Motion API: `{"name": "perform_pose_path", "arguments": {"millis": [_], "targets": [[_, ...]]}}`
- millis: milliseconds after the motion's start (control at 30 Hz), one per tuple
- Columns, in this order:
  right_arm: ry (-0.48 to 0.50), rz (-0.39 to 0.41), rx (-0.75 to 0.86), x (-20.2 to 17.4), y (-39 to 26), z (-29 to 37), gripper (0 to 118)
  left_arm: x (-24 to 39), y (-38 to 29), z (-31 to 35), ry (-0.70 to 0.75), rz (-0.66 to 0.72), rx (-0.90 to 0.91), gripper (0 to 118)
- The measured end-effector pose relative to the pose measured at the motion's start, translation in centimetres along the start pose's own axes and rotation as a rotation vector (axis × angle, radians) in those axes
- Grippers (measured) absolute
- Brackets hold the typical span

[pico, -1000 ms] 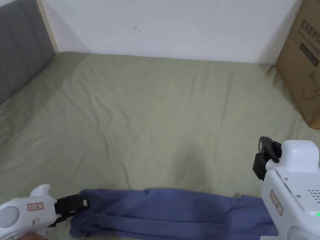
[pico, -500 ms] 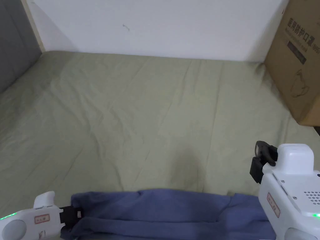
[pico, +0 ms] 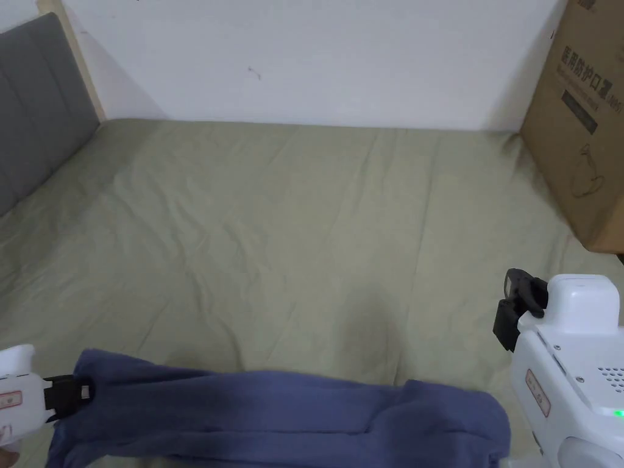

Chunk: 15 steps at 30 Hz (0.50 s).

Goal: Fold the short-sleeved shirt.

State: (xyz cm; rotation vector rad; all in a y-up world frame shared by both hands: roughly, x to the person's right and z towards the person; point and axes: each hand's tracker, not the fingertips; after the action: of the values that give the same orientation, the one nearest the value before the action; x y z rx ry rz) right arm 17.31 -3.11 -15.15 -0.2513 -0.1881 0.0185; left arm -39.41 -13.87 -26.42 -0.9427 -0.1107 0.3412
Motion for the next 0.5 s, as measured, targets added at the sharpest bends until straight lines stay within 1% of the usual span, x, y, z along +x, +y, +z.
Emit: {"name": "perform_pose_path", "arguments": {"millis": [67,133,267,300,433,500], "targets": [[-0.001,-0.002,0.003,0.4,-0.1,0.2,0,1.1,0.0,0.7,-0.013,0.013,-0.003,5],[-0.006,-0.005,0.008,0.7,-0.1,0.5,0,3.6,0.2,1.2,-0.038,0.001,0.006,5],[-0.007,-0.019,0.014,1.3,-0.1,0.9,0,9.7,0.2,0.8,-0.163,-0.016,-0.019,5],[-0.008,-0.019,0.016,1.4,-0.1,1.0,0,11.4,0.2,0.5,-0.179,-0.048,-0.015,5],[-0.011,-0.021,0.019,2.1,-0.2,1.5,0,17.5,-0.9,-1.7,-0.235,-0.137,-0.094,5],[-0.015,-0.022,0.018,2.5,-0.3,1.7,0,19.7,-1.6,-4.0,-0.254,-0.183,-0.135,5]]}}
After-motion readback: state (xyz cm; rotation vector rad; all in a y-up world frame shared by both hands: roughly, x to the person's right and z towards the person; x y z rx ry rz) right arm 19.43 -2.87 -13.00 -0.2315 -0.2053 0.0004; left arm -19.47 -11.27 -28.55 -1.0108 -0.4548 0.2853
